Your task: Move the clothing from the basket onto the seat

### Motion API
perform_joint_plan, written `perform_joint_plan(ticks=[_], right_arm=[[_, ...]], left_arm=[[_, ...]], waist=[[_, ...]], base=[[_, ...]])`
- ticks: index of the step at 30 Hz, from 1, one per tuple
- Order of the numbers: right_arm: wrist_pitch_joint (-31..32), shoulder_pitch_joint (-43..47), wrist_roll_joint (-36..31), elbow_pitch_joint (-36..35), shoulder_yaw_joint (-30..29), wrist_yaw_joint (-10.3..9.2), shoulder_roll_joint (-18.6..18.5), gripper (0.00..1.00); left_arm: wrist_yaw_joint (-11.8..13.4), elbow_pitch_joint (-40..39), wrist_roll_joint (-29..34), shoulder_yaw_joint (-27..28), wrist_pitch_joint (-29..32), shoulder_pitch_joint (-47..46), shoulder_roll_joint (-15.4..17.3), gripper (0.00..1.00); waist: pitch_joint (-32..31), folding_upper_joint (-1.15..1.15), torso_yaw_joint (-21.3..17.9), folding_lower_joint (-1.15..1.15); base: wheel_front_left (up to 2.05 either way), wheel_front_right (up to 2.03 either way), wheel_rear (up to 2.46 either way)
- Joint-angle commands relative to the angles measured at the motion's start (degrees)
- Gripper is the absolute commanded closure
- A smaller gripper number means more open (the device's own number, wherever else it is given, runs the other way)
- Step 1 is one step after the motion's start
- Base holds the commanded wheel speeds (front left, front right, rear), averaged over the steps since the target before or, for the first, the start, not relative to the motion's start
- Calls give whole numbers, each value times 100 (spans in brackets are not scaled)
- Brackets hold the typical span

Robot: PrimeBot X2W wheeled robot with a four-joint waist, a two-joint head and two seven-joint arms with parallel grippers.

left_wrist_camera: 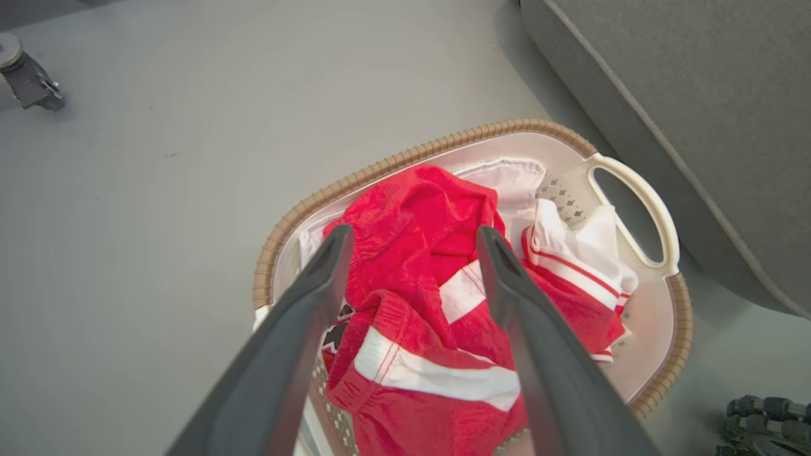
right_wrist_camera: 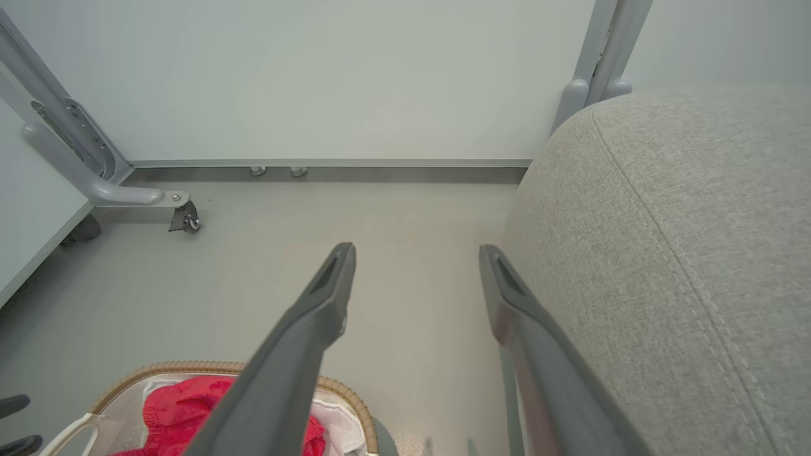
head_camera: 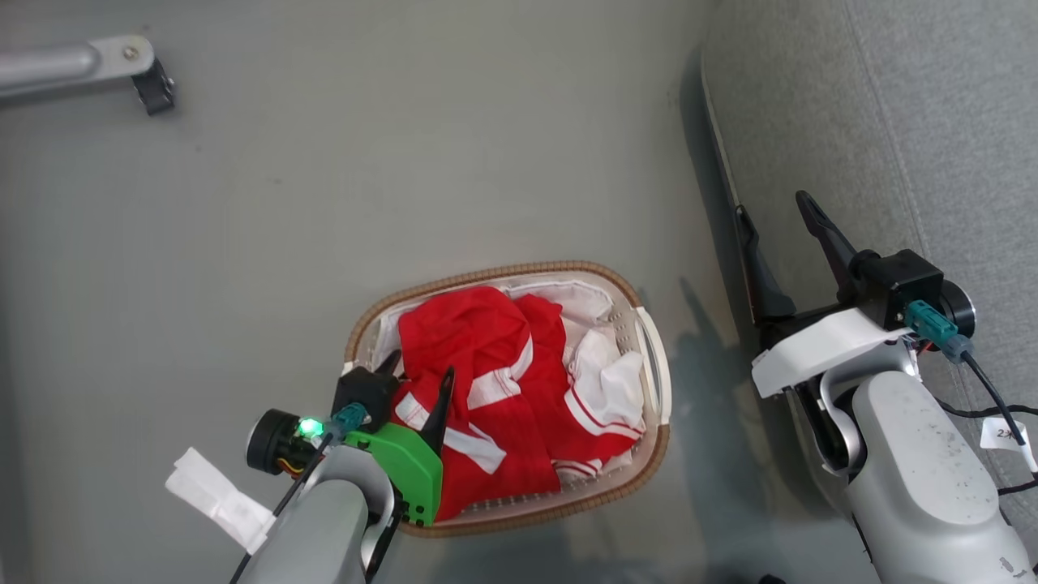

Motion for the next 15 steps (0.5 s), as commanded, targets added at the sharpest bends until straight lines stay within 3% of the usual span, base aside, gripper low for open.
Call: perform_joint_plan(ticks=[1,8,15], right_arm=[[-27,-72,38,-17,19,-4,8,0],[-27,-154,78,-23,96,-4,105,0],[-27,-216,57,-100,160,-4,224,0]], left_arm=[[-13,184,-41,-100,0,-203,31,0],[-4,1423,-349,-558,62,-806,32,0],[103,1999,-605,-871,409,-1206,34,0]], waist=[[478,57,-218,-1],[878,57,-335,-1],[1120,57,-458,-1]], base=[[0,0,0],[0,0,0],[0,0,0]])
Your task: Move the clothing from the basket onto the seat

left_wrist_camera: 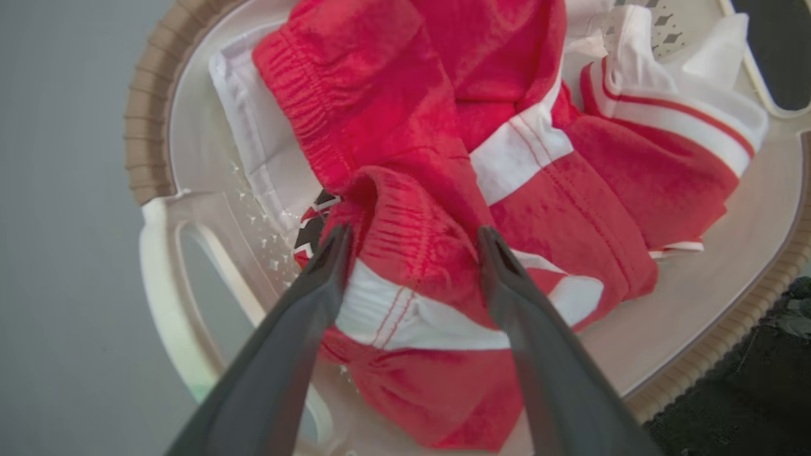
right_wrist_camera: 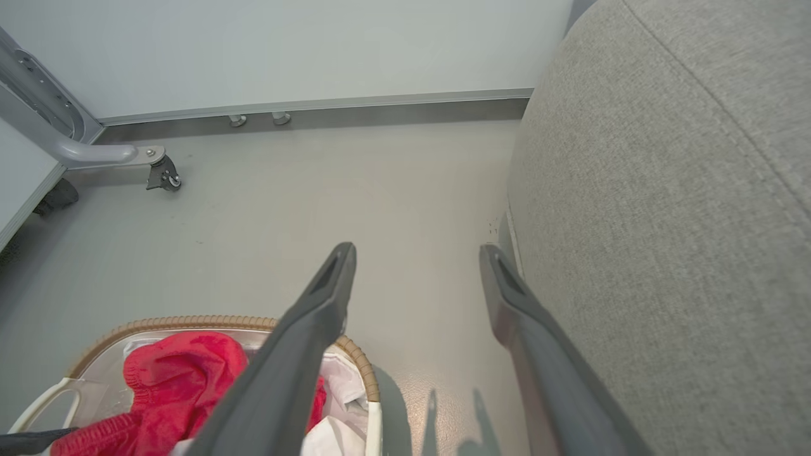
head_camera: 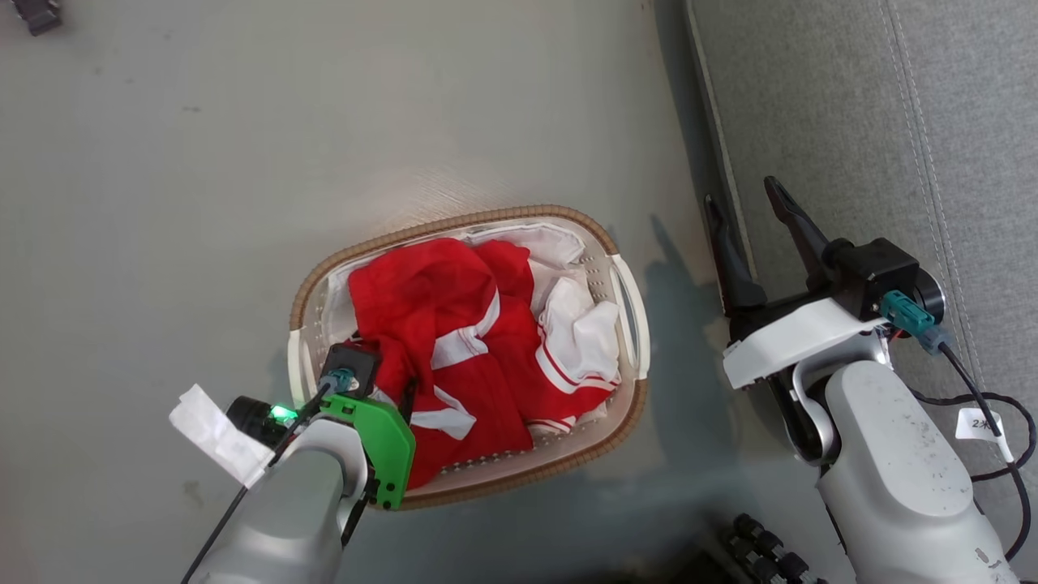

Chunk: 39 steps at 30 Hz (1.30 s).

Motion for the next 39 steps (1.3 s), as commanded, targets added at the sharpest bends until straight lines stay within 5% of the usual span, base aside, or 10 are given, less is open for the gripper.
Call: perform_joint_plan(ticks=[1,20,21,22,23,39], right_arm=[[-27,-79,14,-20,15,-4,0,0],[-27,-144,29,-88,147,-4,147,0],[-27,-146,31,-106,145,-4,151,0],[-27,-132,33,-124,131,-4,159,0],[-27,-118,33,-134,126,-4,163,0],[-28,99,24,-27,199,-4,166,0]], left_arm=[[74,79,-32,-69,107,-151,37,0],[429,320,486,-1450,1064,-652,38,0],[423,313,483,-1482,1076,-652,39,5],[411,300,448,-1508,1092,-648,39,82],[380,295,389,-1506,1134,-628,39,100],[430,-316,-281,-1731,-125,-143,34,100]], waist=[[161,57,-137,-1],[459,57,-363,-1],[454,57,-364,-1],[444,57,-362,-1],[434,57,-361,-1],[-539,57,-18,-1]], base=[[0,0,0],[0,0,0],[0,0,0],[0,0,0],[0,0,0],[0,0,0]])
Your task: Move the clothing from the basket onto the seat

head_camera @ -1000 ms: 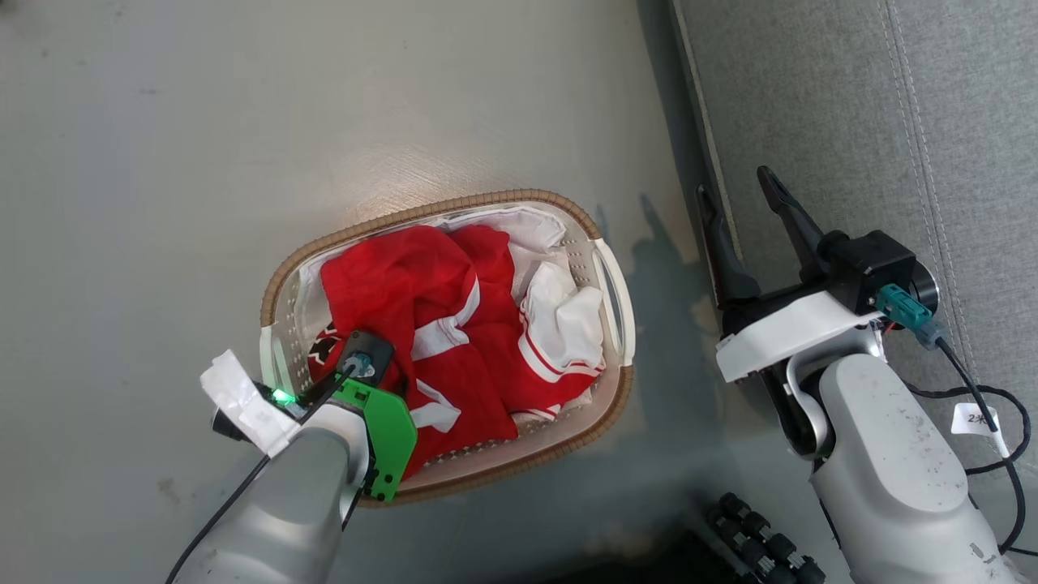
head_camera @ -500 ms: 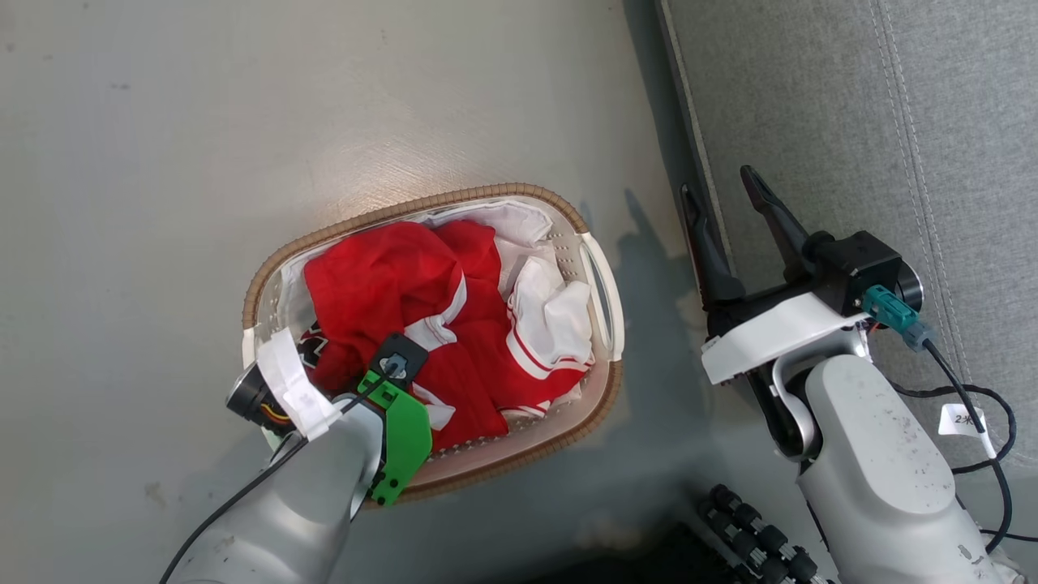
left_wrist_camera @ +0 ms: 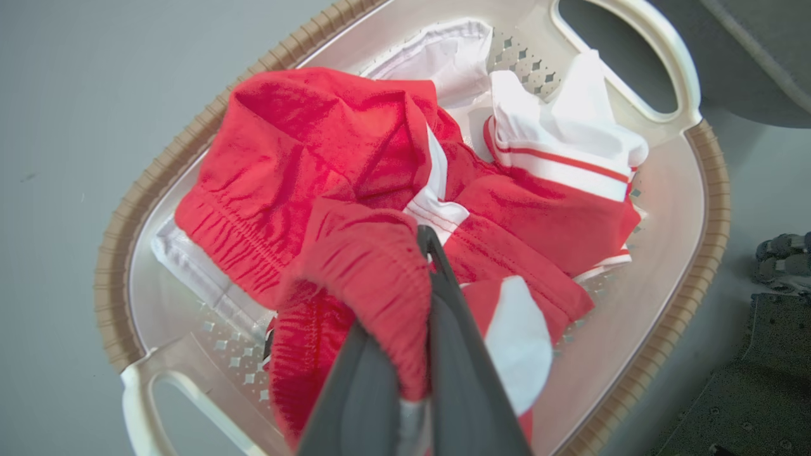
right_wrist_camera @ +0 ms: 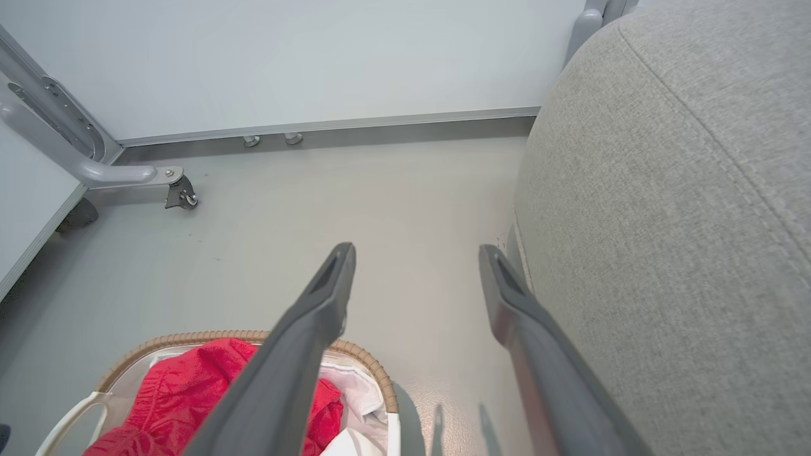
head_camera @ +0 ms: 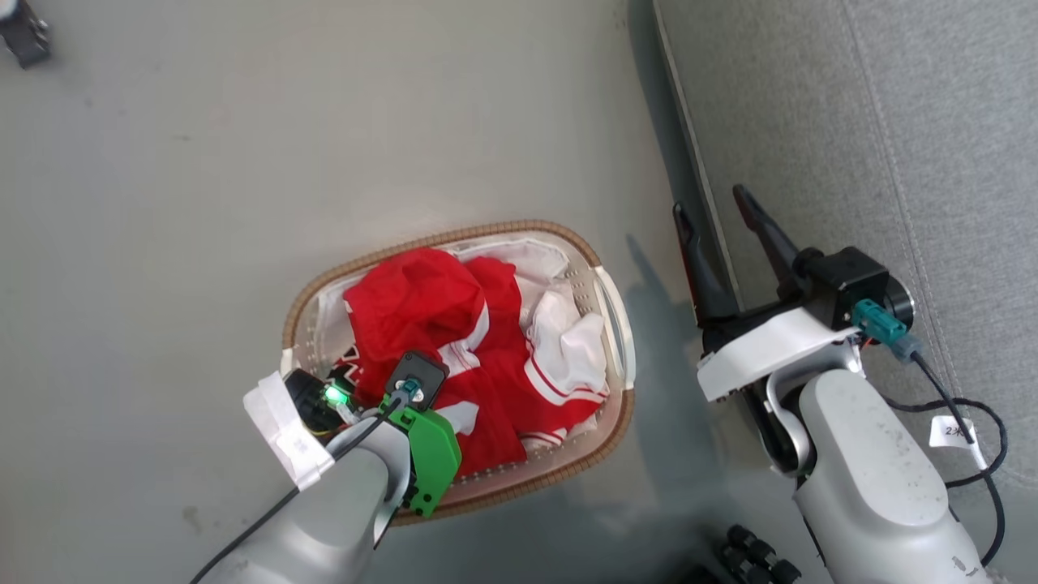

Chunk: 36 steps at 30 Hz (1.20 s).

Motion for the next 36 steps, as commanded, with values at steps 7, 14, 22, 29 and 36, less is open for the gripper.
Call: perform_joint_plan(ticks=[7,14,22,29,36], right_arm=[[-28,373,26,143,66,-4,-53,0],[-28,859,55,131,-37,-4,-67,0],[-28,1355,101,222,-157,-4,-30,0],[-28,1784,129,192,-335,-4,-13,0],[-28,2071,109,242,-324,-4,-4,0]], left_arm=[[73,-417,-340,-31,-290,428,26,100],[205,-1428,-145,526,-278,966,68,100],[180,-2875,493,1458,-281,1532,122,100],[12,-3998,843,2072,-280,1797,63,100],[-138,-4732,906,2477,-281,1877,24,100]], waist=[[-1161,57,418,0],[-1887,57,675,0],[-2548,57,864,0],[-3044,57,967,0],[-3417,57,963,0]], base=[[0,0,0],[0,0,0],[0,0,0],[0,0,0],[0,0,0]])
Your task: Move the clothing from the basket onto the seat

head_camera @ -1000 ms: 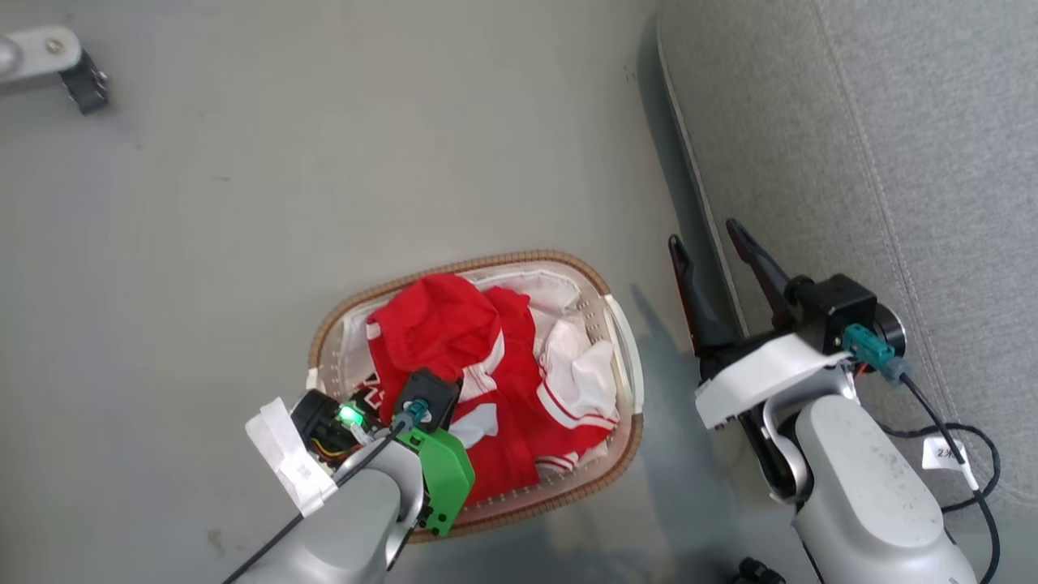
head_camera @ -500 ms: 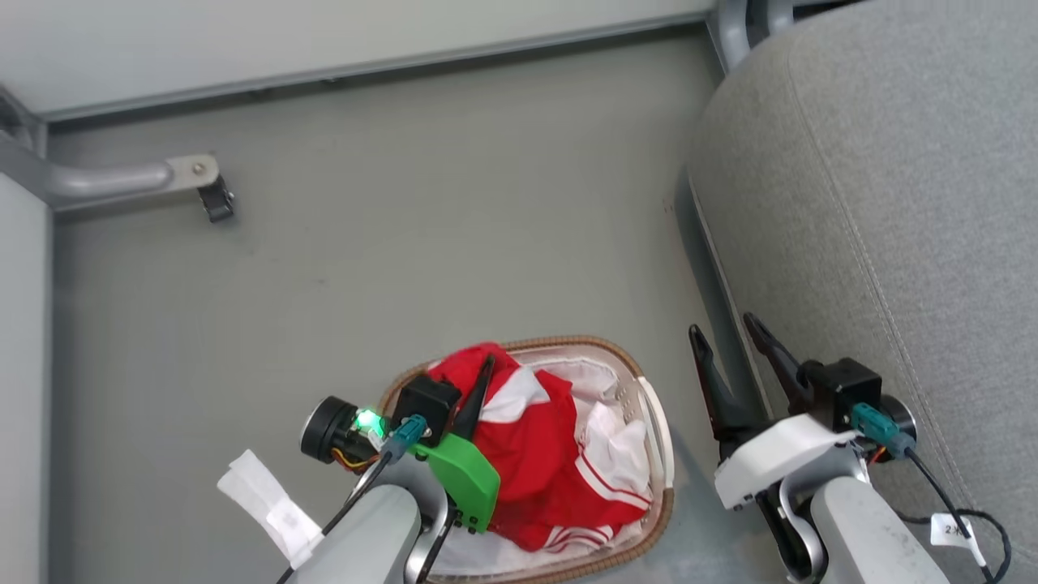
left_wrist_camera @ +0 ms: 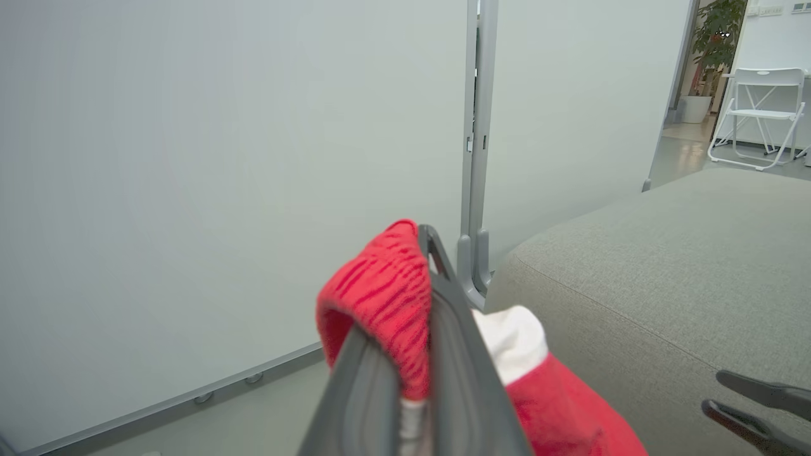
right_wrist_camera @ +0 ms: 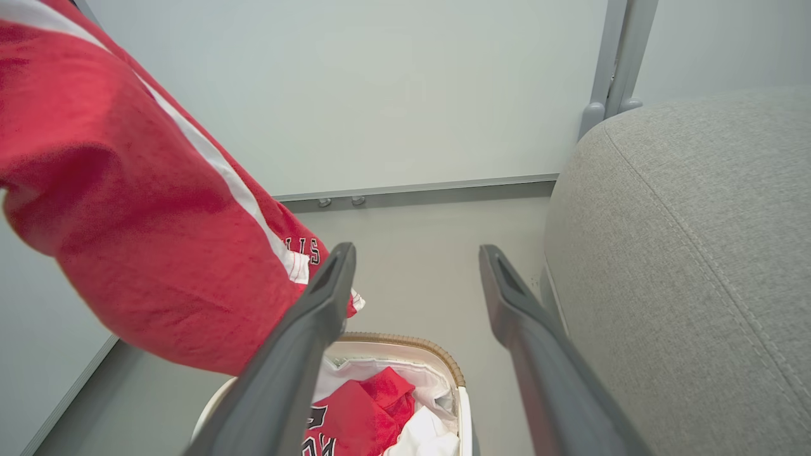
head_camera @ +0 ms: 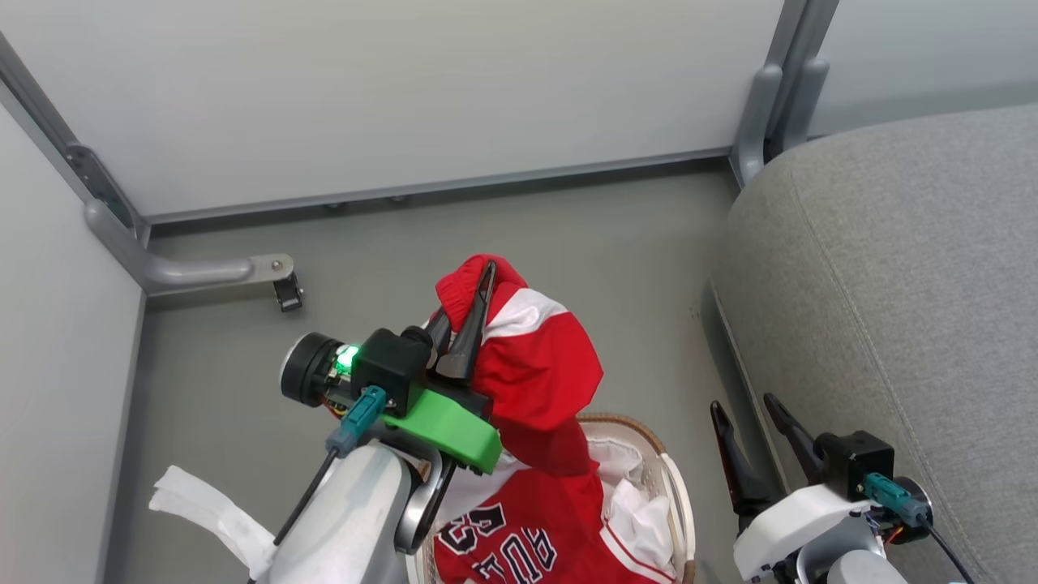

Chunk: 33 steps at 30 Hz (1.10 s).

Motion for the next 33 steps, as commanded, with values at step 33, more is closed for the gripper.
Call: perform_joint_plan(ticks=[33], right_arm=[[-28,-1430,-490,-136,2573,-5,-290,0]], left_arm=[[92,-431,-529,-809,-5,21,-5,100]], waist=[[-296,56,483,0]], base=[[0,0,0]])
